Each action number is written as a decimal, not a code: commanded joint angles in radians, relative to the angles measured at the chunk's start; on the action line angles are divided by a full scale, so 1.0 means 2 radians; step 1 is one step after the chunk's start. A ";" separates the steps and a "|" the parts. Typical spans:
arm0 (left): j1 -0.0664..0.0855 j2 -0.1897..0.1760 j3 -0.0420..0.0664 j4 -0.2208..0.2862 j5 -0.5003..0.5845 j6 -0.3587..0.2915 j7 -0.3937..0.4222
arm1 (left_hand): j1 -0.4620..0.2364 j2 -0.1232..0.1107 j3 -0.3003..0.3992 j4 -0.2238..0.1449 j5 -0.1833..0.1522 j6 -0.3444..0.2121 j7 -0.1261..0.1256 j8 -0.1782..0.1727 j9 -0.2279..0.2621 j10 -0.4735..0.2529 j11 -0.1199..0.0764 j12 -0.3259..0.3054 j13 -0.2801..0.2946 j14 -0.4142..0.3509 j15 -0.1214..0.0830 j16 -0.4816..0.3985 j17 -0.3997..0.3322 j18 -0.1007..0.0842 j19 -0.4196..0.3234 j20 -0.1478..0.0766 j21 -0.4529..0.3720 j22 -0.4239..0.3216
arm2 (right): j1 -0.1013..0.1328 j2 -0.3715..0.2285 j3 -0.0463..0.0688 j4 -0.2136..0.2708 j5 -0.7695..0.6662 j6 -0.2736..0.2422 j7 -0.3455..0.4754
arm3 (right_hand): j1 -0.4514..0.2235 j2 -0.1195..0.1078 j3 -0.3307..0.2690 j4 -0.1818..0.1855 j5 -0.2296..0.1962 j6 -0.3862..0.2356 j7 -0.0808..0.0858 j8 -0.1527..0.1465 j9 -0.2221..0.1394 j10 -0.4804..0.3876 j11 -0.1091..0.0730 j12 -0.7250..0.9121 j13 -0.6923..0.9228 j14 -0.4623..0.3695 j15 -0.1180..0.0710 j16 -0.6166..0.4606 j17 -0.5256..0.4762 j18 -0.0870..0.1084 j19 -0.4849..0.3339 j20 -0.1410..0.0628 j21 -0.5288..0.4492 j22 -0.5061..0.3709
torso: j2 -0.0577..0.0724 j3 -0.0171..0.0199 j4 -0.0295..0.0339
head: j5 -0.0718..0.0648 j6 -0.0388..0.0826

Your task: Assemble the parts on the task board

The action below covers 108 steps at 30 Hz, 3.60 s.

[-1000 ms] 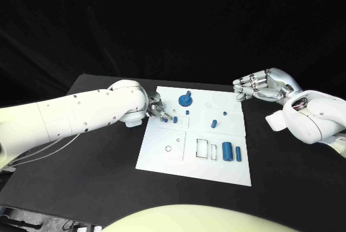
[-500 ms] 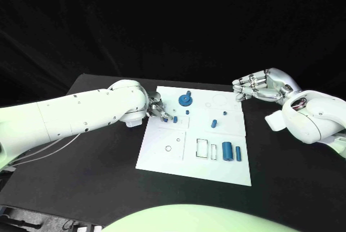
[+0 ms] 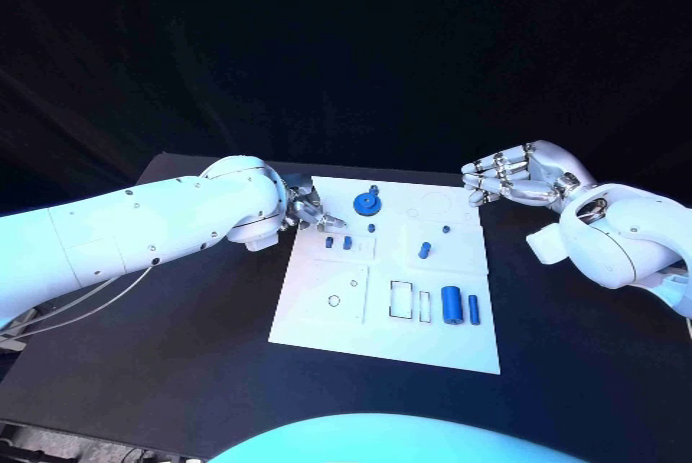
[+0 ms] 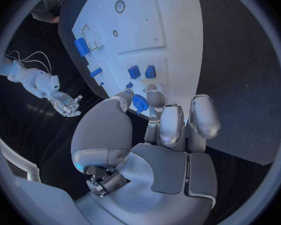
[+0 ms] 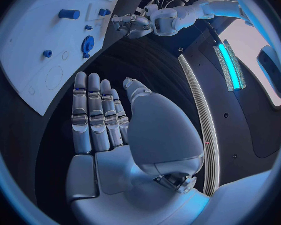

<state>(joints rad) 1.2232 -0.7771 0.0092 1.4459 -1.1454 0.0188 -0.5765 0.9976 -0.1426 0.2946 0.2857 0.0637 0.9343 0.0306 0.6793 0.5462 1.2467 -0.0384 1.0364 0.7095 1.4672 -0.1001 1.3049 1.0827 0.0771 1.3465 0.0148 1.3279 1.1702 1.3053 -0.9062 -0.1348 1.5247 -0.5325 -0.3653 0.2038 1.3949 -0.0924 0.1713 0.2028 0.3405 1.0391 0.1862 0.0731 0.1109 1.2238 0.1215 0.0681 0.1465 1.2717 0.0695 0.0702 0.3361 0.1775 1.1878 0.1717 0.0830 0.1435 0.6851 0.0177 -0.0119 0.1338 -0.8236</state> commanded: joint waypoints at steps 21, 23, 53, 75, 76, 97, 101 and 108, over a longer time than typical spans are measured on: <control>-0.021 0.061 -0.016 -0.034 -0.148 -0.184 0.273 | 0.229 -0.023 0.001 -0.075 -0.001 -0.054 0.056 -0.157 -0.147 -0.175 0.060 -0.242 -0.223 -0.092 0.053 -0.251 -0.273 0.054 -0.115 0.039 -0.296 -0.321 | -0.008 0.004 0.000 -0.008 -0.005 -0.002 0.005 | 0.007 -0.001 0.010 -0.010 0.001 -0.002 -0.001 0.000 0.000 -0.002 -0.003 0.000 0.000 -0.003 -0.002 -0.001 0.000 0.004 0.002 0.001 -0.002 -0.004 | 0.003 -0.0012 -0.0017 | -0.023 0.019; -0.024 0.066 -0.017 -0.040 -0.177 -0.179 0.279 | 0.229 -0.025 -0.005 -0.081 -0.001 -0.049 0.055 -0.168 -0.158 -0.178 0.061 -0.256 -0.237 -0.080 0.053 -0.244 -0.270 0.054 -0.103 0.039 -0.292 -0.320 | -0.008 0.004 0.000 -0.008 -0.006 -0.003 0.005 | 0.007 -0.001 0.010 -0.010 0.001 -0.002 -0.001 0.000 0.000 -0.002 -0.003 0.000 0.000 -0.003 -0.002 -0.001 0.000 0.004 0.002 0.001 -0.002 -0.004 | 0.003 -0.0014 -0.0016 | -0.024 0.020; -0.029 0.101 -0.018 -0.093 -0.249 -0.087 0.231 | 0.244 0.015 -0.039 -0.093 0.001 0.018 0.055 -0.222 -0.206 -0.147 0.063 -0.313 -0.301 -0.004 0.052 -0.024 -0.051 0.020 -0.012 0.041 -0.075 -0.085 | -0.009 0.003 0.000 -0.005 -0.008 -0.004 0.005 | 0.004 0.000 0.011 -0.009 0.000 -0.002 -0.001 0.001 0.000 -0.002 -0.003 0.000 0.000 -0.002 -0.002 -0.001 0.000 0.004 0.002 0.002 -0.002 -0.005 | 0.003 -0.0015 -0.0027 | -0.024 0.017; -0.029 0.115 -0.017 -0.110 -0.229 -0.080 0.244 | 0.238 0.012 0.016 -0.095 0.000 0.036 0.051 -0.252 -0.216 -0.110 0.059 -0.346 -0.320 -0.006 0.049 -0.019 -0.055 0.018 -0.014 0.041 -0.060 -0.070 | -0.009 0.004 0.000 -0.005 -0.008 -0.002 0.006 | 0.004 0.000 0.011 -0.009 0.000 -0.002 -0.001 0.001 0.000 -0.002 -0.003 0.000 0.000 -0.002 -0.002 -0.001 0.000 0.004 0.002 0.002 -0.002 -0.005 | 0.003 -0.0017 -0.0016 | -0.024 0.015; -0.029 0.115 -0.017 -0.110 -0.228 -0.079 0.244 | 0.238 0.012 0.017 -0.095 0.000 0.037 0.051 -0.252 -0.216 -0.109 0.059 -0.347 -0.320 -0.006 0.049 -0.019 -0.056 0.018 -0.014 0.041 -0.059 -0.069 | -0.009 0.004 0.000 -0.005 -0.008 -0.002 0.005 | 0.004 0.000 0.011 -0.009 0.000 -0.002 -0.001 0.001 0.000 -0.002 -0.003 0.000 0.000 -0.002 -0.002 -0.001 0.000 0.004 0.002 0.002 -0.002 -0.005 | 0.003 -0.0018 -0.0016 | -0.024 0.015; -0.029 0.118 -0.018 -0.116 -0.226 -0.053 0.242 | 0.247 0.021 0.064 -0.114 0.000 0.073 0.055 -0.256 -0.213 -0.066 0.056 -0.371 -0.319 -0.007 0.047 -0.017 -0.059 0.017 -0.014 0.040 -0.049 -0.058 | -0.008 0.005 0.000 -0.005 -0.008 -0.002 0.005 | 0.004 0.001 0.012 -0.008 0.001 -0.001 -0.001 0.001 0.000 -0.001 -0.003 0.001 0.000 -0.002 -0.002 0.000 0.000 0.004 0.002 0.001 -0.002 -0.005 | 0.003 -0.0017 -0.0022 | -0.024 0.013; -0.029 0.118 -0.017 -0.116 -0.224 -0.056 0.244 | 0.240 0.021 0.082 -0.124 0.000 0.086 0.053 -0.260 -0.212 -0.046 0.054 -0.389 -0.317 -0.007 0.045 -0.016 -0.061 0.016 -0.014 0.039 -0.045 -0.053 | -0.008 0.005 0.000 -0.005 -0.008 -0.002 0.005 | 0.004 0.001 0.012 -0.008 0.001 -0.001 -0.001 0.001 0.000 -0.001 -0.003 0.001 0.000 -0.002 -0.002 0.000 0.000 0.004 0.002 0.001 -0.002 -0.005 | 0.003 -0.0017 -0.0017 | -0.024 0.013; -0.030 0.117 -0.017 -0.115 -0.216 -0.066 0.248 | 0.236 0.021 0.085 -0.126 0.000 0.088 0.054 -0.262 -0.211 -0.041 0.054 -0.395 -0.317 -0.007 0.045 -0.016 -0.061 0.016 -0.013 0.039 -0.043 -0.051 | -0.008 0.005 0.000 -0.005 -0.008 -0.002 0.005 | 0.004 0.001 0.012 -0.008 0.001 -0.001 -0.001 0.001 0.000 -0.001 -0.003 0.001 0.000 -0.002 -0.002 0.000 0.000 0.004 0.002 0.001 -0.002 -0.005 | 0.002 -0.0019 -0.0013 | -0.024 0.014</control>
<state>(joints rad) 1.1676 -0.5432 -0.0230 1.2146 -1.5918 -0.1298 -0.0951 1.4794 -0.0983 0.4584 0.0330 0.0631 1.1040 0.1370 0.1597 0.1227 1.1583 0.0692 0.2518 0.0767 1.4515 -0.0058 1.2682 0.9609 0.1247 1.3241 0.0944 1.2380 1.0662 1.2885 -0.8964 -0.1349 1.5143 -0.5419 -0.3697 0.2078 1.4002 -0.0977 0.1879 0.1863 0.3446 1.0390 0.1862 0.0731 0.1110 1.2203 0.1181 0.0681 0.1465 1.2717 0.0695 0.0702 0.3361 0.1775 1.1878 0.1717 0.0830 0.1344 0.6906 0.0141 -0.0153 0.0859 -0.7969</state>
